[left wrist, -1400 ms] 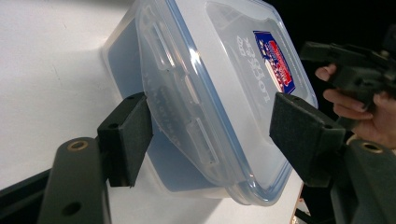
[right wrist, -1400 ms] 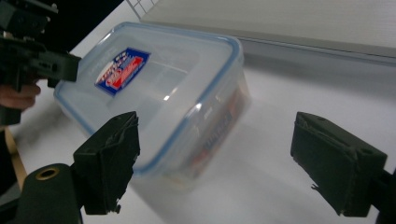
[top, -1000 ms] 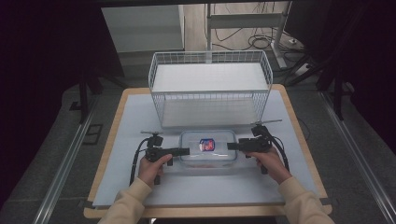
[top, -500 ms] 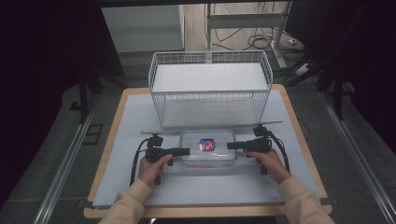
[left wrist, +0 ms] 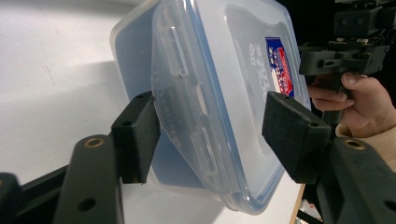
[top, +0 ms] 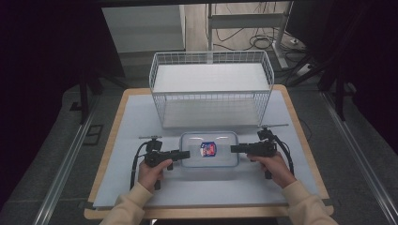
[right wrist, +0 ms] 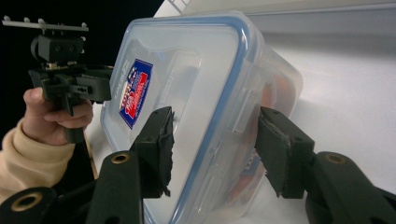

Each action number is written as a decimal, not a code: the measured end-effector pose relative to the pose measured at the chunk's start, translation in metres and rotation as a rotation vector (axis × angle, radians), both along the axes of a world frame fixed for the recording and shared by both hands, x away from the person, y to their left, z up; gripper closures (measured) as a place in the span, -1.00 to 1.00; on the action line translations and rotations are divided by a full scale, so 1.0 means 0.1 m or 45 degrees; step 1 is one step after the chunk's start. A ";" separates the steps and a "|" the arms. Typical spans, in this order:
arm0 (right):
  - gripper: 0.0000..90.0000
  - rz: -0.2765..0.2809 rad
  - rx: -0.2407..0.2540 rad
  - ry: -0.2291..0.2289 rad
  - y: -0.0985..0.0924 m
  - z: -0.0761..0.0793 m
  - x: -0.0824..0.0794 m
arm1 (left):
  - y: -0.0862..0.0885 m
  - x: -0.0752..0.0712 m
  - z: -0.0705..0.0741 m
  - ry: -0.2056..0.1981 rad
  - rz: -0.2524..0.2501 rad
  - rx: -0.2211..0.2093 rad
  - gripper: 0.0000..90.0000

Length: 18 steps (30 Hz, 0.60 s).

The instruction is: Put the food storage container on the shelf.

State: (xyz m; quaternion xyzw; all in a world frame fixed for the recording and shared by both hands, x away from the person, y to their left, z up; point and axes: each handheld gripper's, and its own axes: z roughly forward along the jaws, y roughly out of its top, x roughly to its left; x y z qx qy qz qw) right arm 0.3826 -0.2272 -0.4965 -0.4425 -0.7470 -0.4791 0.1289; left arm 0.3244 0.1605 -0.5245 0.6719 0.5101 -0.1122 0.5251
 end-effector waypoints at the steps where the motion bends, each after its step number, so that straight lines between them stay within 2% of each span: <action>1: 0.09 0.001 -0.006 -0.020 0.00 0.01 -0.03 | 0.00 -0.01 0.00 -0.009 -0.002 0.003 -0.14; 6: 0.17 0.006 0.003 -0.083 -0.03 0.05 -0.18 | 0.01 -0.14 0.04 -0.066 -0.005 0.021 -0.04; 9: 0.17 0.001 0.000 -0.113 -0.03 0.05 -0.23 | 0.00 -0.17 0.04 -0.082 0.000 0.026 -0.02; 18: 0.18 -0.023 0.030 -0.131 -0.04 0.03 -0.28 | 0.01 -0.20 0.03 -0.099 0.003 0.019 0.00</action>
